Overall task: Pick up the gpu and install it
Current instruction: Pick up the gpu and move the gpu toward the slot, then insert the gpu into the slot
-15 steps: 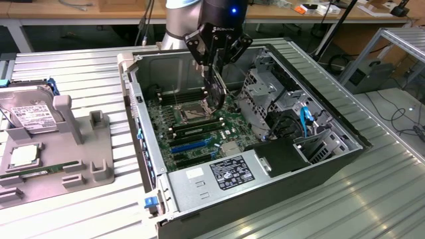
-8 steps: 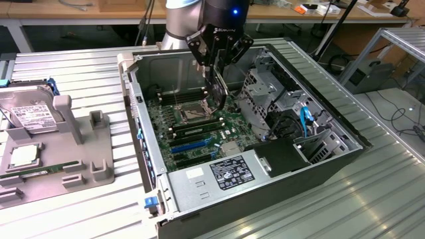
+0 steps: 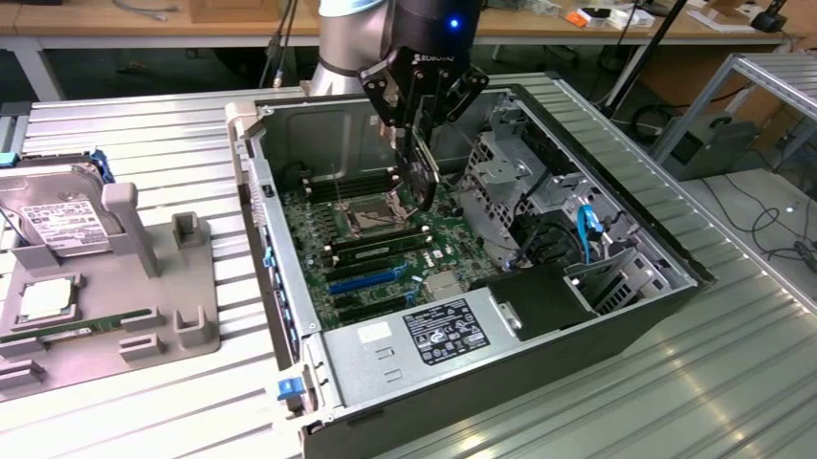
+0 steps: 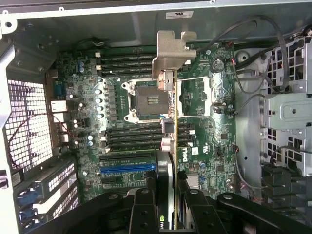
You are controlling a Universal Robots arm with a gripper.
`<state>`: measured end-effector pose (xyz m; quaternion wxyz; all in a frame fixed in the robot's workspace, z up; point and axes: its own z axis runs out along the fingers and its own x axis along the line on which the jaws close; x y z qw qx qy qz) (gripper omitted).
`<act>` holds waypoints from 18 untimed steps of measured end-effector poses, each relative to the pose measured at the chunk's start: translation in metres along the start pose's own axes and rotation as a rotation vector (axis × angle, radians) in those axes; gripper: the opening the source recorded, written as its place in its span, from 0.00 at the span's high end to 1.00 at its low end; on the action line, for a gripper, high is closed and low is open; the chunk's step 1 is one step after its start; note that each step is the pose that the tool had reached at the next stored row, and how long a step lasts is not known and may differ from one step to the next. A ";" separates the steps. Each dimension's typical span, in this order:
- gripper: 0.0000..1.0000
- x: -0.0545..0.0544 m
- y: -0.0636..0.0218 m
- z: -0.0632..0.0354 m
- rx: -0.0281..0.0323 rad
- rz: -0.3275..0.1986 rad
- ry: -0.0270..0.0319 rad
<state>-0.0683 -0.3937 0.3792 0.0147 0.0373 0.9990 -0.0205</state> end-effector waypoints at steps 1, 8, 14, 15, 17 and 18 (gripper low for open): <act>0.73 0.000 0.0000 0.0000 0.0000 0.000 0.0000; 0.73 0.000 0.0000 0.0000 0.0001 0.000 0.0000; 0.73 0.000 0.0000 0.0000 -0.0015 -0.049 -0.0019; 0.73 0.000 0.0000 0.0000 -0.0018 -0.060 -0.0024; 0.73 0.000 0.0000 0.0000 -0.0026 -0.084 -0.0034; 0.73 0.000 0.0000 0.0000 -0.0027 -0.089 -0.0035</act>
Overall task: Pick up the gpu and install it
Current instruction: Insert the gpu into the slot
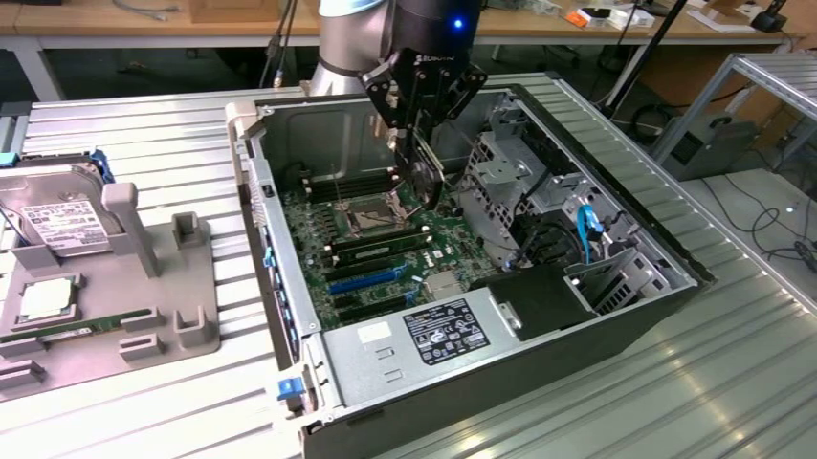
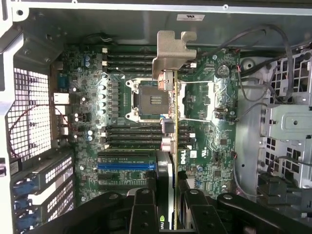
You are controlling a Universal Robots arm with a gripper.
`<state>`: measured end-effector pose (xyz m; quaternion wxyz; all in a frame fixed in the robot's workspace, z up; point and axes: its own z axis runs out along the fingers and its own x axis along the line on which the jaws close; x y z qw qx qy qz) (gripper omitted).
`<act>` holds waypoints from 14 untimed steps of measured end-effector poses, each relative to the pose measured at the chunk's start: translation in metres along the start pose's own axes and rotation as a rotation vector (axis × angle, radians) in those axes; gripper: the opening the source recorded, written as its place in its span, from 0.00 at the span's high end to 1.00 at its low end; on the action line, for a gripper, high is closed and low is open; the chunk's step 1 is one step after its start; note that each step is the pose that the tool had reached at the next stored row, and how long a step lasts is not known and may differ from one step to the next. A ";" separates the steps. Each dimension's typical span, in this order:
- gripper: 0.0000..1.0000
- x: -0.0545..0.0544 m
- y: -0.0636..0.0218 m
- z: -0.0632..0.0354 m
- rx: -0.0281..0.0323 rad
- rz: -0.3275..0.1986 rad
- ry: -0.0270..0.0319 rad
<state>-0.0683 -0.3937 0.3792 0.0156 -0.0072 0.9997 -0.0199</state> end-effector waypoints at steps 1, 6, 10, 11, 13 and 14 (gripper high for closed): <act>0.73 0.000 0.0000 0.0000 -0.0001 -0.005 -0.0002; 0.73 0.000 0.0000 0.0000 -0.0010 -0.031 -0.0012; 0.73 0.000 0.0000 0.0000 -0.0018 -0.060 -0.0024; 0.73 0.000 0.0000 0.0001 -0.0021 -0.067 -0.0027; 0.73 0.000 0.0000 0.0001 -0.0024 -0.077 -0.0031; 0.73 0.000 0.0000 0.0001 -0.0026 -0.084 -0.0034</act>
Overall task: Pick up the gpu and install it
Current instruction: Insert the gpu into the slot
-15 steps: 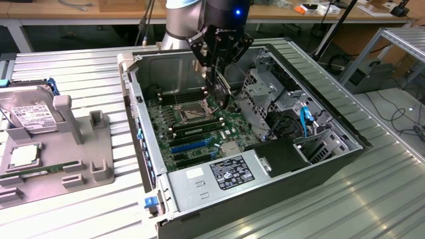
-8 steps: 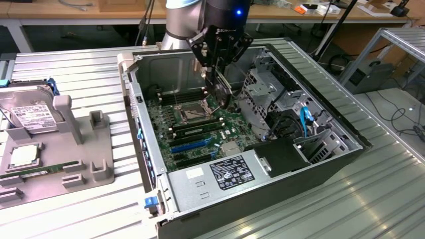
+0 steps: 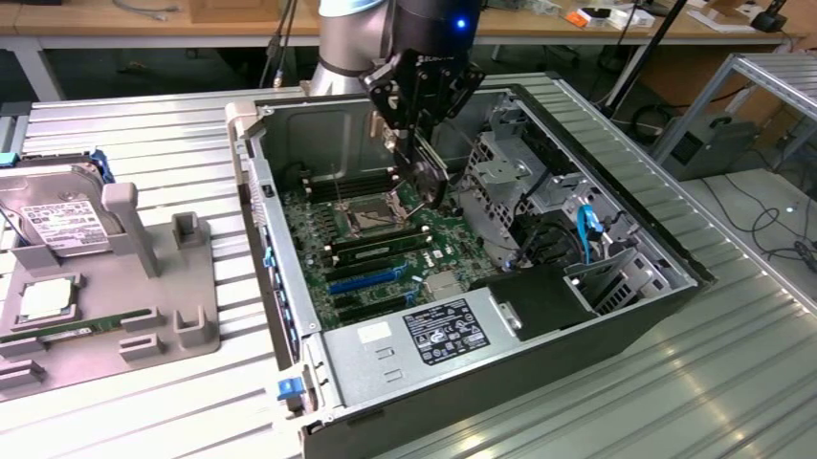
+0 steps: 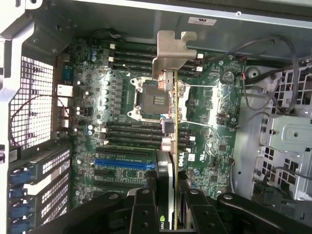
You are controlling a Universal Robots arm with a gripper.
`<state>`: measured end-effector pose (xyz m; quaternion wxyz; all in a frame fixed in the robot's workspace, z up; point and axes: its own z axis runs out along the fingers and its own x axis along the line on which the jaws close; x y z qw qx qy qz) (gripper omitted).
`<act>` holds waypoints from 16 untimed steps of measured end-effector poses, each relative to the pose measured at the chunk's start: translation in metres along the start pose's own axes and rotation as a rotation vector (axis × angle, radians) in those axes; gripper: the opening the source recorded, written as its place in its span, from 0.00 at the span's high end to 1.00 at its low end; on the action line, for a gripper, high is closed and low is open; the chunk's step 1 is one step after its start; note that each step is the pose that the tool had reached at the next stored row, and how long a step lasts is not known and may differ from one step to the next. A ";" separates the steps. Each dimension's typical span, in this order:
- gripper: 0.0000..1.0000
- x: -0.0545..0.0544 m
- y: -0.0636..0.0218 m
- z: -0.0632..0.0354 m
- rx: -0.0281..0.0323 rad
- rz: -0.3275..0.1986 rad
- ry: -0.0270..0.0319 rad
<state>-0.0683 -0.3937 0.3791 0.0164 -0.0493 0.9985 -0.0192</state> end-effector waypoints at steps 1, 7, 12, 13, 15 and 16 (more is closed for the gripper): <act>0.73 0.000 0.0000 0.0000 -0.0002 -0.008 -0.0003; 0.73 0.000 0.0000 0.0001 -0.0017 -0.054 -0.0021; 0.73 0.000 0.0000 0.0002 -0.0028 -0.090 -0.0036; 0.73 0.000 0.0000 0.0003 -0.0030 -0.100 -0.0040; 0.73 0.000 0.0000 0.0004 -0.0035 -0.115 -0.0046; 0.73 0.000 0.0000 0.0004 -0.0038 -0.123 -0.0049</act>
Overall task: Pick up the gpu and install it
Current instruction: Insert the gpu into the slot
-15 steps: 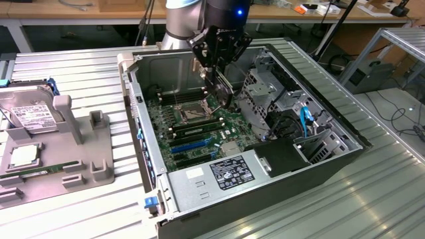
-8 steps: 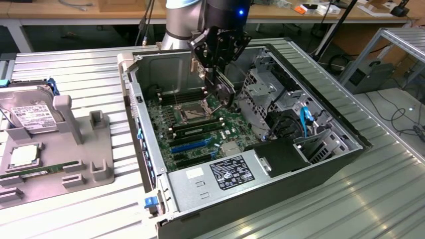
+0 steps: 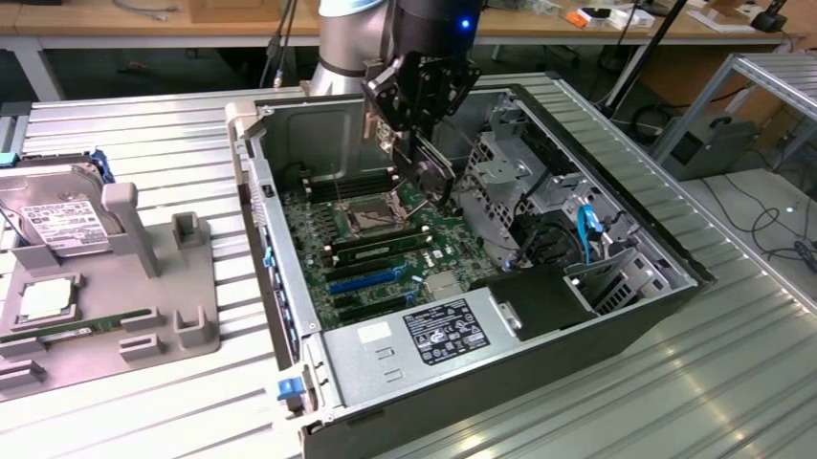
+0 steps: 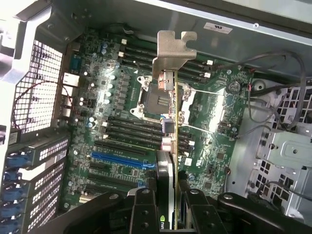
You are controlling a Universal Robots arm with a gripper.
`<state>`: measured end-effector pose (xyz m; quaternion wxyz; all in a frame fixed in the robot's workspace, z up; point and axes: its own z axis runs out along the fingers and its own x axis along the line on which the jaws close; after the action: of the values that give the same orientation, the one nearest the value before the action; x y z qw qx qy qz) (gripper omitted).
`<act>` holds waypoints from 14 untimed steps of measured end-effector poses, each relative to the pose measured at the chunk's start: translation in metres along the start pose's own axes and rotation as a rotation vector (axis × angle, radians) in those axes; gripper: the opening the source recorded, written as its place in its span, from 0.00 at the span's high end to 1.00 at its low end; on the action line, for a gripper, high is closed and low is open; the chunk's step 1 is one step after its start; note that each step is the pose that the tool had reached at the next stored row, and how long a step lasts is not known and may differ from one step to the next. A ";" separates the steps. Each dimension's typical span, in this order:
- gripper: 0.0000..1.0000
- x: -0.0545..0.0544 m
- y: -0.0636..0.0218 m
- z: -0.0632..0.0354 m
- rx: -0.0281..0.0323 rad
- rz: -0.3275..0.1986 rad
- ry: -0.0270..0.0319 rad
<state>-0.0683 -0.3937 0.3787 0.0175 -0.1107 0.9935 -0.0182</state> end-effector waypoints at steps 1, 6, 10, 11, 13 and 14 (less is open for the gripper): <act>0.73 0.000 0.0000 0.0000 -0.0002 -0.005 -0.0003; 0.73 0.000 0.0000 0.0002 -0.0014 -0.045 -0.0018; 0.73 0.000 0.0000 0.0003 -0.0020 -0.067 -0.0027; 0.73 0.000 0.0000 0.0004 -0.0022 -0.072 -0.0029; 0.73 0.000 0.0000 0.0005 -0.0028 -0.091 -0.0036; 0.73 0.000 0.0000 0.0005 -0.0031 -0.100 -0.0040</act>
<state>-0.0683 -0.3937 0.3782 0.0184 -0.1601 0.9868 -0.0173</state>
